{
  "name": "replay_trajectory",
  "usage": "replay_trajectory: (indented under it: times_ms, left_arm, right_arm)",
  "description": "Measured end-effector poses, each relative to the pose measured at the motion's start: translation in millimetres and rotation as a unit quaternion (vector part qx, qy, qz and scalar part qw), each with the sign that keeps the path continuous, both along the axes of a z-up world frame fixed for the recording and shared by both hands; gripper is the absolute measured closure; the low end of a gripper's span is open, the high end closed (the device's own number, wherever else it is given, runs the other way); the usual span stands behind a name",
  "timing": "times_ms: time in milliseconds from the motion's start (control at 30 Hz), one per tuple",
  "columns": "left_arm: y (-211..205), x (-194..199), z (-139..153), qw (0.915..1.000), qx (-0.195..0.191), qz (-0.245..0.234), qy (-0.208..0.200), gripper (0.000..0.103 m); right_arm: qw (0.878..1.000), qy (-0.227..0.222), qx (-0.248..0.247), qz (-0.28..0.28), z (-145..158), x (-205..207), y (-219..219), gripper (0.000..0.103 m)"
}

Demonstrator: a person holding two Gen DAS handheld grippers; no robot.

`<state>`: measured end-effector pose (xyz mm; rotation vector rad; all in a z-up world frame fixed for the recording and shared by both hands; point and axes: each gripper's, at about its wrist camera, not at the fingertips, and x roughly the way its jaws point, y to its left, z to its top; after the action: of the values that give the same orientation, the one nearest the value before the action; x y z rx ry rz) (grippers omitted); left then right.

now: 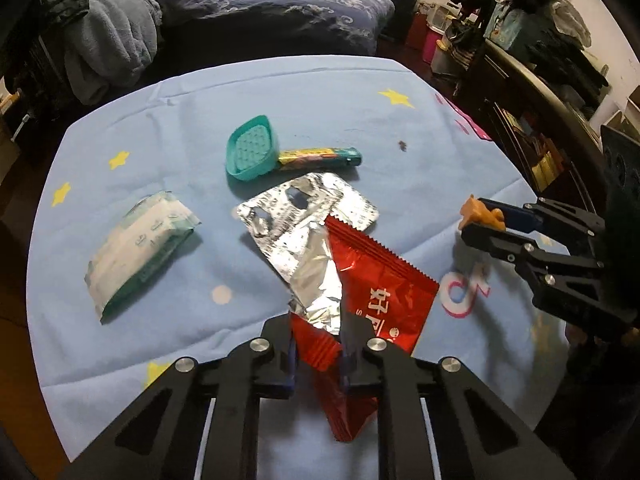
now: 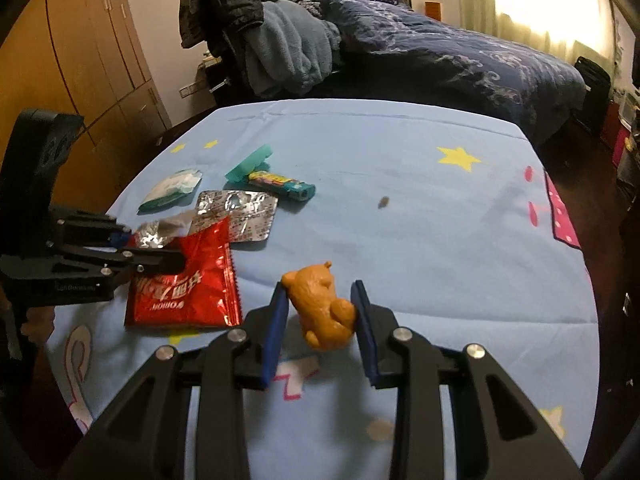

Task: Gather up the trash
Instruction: 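Grasp the red snack bag with the left tool while the right tool grasps the orange toy, then carry both items over the white bin and open both tools to drop them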

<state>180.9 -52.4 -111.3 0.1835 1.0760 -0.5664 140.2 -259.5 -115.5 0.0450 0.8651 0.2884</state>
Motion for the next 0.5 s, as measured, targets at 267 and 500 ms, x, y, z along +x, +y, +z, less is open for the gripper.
replay_trajectory:
  times_ms: [267, 500]
  left_arm:
    - [-6.7, -26.3, 33.4, 0.9993, -0.016, -0.004, -0.033, 0.095]
    - [-53.4, -30.6, 92.1, 0.9943, -0.051, -0.029, -0.088, 0.098]
  right_arm:
    - [1.0, -0.02, 0.014, -0.014, 15.0, -18.5, -18.1, 0.07]
    - [0.995, -0.074, 0.021, -0.061, 51.7, -42.0, -62.8, 0.07]
